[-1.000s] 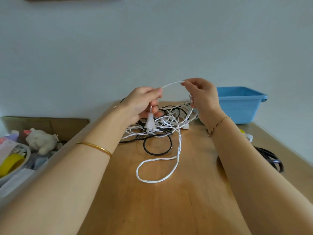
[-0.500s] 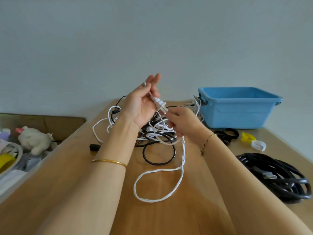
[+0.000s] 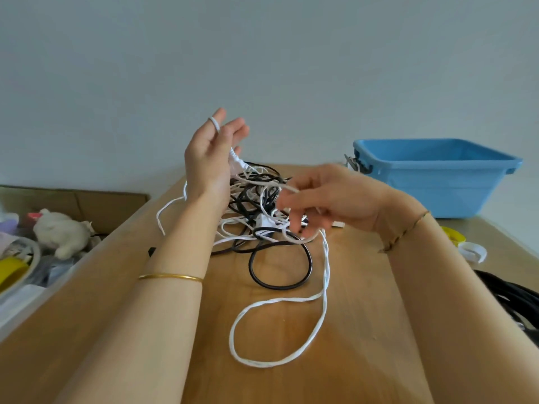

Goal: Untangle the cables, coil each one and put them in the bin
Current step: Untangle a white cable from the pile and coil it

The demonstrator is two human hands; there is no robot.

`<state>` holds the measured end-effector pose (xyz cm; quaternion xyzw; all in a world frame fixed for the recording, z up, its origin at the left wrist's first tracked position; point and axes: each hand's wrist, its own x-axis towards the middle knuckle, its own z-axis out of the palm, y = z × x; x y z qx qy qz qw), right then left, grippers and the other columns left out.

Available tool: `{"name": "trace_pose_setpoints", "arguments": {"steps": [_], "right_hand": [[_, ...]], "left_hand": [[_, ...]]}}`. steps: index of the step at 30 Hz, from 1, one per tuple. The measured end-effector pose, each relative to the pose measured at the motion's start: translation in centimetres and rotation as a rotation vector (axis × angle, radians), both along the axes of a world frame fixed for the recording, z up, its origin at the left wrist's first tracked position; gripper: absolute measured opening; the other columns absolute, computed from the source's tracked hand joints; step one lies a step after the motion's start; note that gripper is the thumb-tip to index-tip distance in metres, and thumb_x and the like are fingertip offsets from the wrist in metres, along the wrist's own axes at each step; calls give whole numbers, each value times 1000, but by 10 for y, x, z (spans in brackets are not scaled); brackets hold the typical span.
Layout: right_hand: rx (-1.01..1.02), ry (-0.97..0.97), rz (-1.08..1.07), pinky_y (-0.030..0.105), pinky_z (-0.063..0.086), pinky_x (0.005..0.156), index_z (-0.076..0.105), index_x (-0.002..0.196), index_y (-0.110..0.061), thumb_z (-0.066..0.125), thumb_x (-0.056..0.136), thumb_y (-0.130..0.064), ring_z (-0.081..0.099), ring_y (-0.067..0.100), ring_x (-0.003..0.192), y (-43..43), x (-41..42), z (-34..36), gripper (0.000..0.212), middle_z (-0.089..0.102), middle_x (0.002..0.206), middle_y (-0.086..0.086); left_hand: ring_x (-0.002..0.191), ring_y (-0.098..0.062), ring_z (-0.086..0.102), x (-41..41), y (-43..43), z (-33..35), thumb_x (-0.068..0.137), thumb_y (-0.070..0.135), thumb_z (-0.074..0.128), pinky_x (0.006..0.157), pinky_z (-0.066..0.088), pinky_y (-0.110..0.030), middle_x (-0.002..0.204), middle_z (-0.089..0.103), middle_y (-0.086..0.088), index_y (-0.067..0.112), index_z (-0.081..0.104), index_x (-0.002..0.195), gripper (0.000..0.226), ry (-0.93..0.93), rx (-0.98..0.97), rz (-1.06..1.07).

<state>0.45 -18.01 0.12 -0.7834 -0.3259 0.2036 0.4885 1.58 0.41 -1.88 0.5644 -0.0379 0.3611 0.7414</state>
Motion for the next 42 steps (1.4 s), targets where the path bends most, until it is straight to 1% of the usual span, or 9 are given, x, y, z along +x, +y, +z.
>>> {"name": "trace_pose_setpoints", "arguments": {"steps": [6, 8, 15, 19, 22, 26, 29, 36, 42], "right_hand": [[251, -308, -335, 29, 34, 47, 69, 83, -6, 67, 85, -15, 38, 9, 40, -9, 14, 9, 9, 59, 54, -4], [321, -401, -424, 25, 35, 47, 70, 80, -13, 66, 86, -14, 39, 7, 43, -10, 16, 9, 6, 58, 55, -5], [488, -618, -605, 16, 37, 51, 71, 89, -11, 65, 85, -11, 49, 4, 55, -5, 18, 5, 8, 59, 63, -5], [509, -513, -663, 25, 34, 46, 69, 84, -22, 62, 90, -22, 39, 4, 41, 1, 21, -3, 9, 52, 55, -4], [323, -396, -493, 19, 33, 38, 64, 82, -27, 50, 98, -27, 37, 8, 38, 10, 15, -14, 21, 53, 56, -2], [26, -397, -277, 22, 43, 53, 60, 82, -19, 43, 100, -25, 45, 13, 47, 18, 10, -16, 25, 59, 61, 2], [-218, -377, -139, 28, 45, 64, 60, 105, -9, 42, 98, -17, 51, 16, 56, 19, 8, -18, 21, 62, 64, 1], [-406, -247, 42, 32, 54, 58, 64, 88, -8, 55, 93, -22, 54, 20, 50, 11, -9, -2, 17, 63, 62, 3], [-227, -527, -90, 14, 33, 42, 66, 83, 0, 61, 90, -22, 38, 5, 41, 10, -18, 18, 24, 49, 54, -3]], "left_hand": [[65, -2, 61, -15, -8, 7, 101, 12, 40, 63, 49, -21, 84, 69, 8, 21, 41, 143, 43, 223, 796, -25], [60, -7, 57, -22, -16, 13, 103, 17, 38, 64, 50, -28, 74, 68, 5, 22, 44, 141, 39, 295, 881, -150], [35, -3, 27, -33, -30, 24, 105, 21, 27, 40, 32, -17, 46, 53, -1, 2, 58, 114, 37, 300, 508, -683], [32, -1, 28, -35, -26, 29, 102, 22, 24, 36, 31, -12, 40, 42, 7, -3, 54, 117, 42, 250, 295, -1014], [34, -3, 32, -33, -26, 31, 100, 22, 25, 41, 39, -11, 50, 53, 6, -6, 47, 123, 42, 162, 52, -1164], [37, -2, 40, -27, -26, 33, 103, 18, 29, 67, 59, -29, 69, 68, -4, -8, 49, 112, 35, 19, -324, -982], [40, -5, 42, -21, -17, 34, 104, 18, 30, 79, 58, -41, 72, 70, -7, -1, 51, 98, 29, -36, -362, -741], [54, -11, 60, -8, 12, 20, 104, 17, 40, 83, 57, -43, 77, 74, -7, 13, 50, 112, 14, 76, -137, -152], [58, -8, 65, -14, 5, 10, 104, 17, 35, 69, 54, -28, 77, 69, -5, 15, 36, 145, 41, 218, 427, 9]]}}
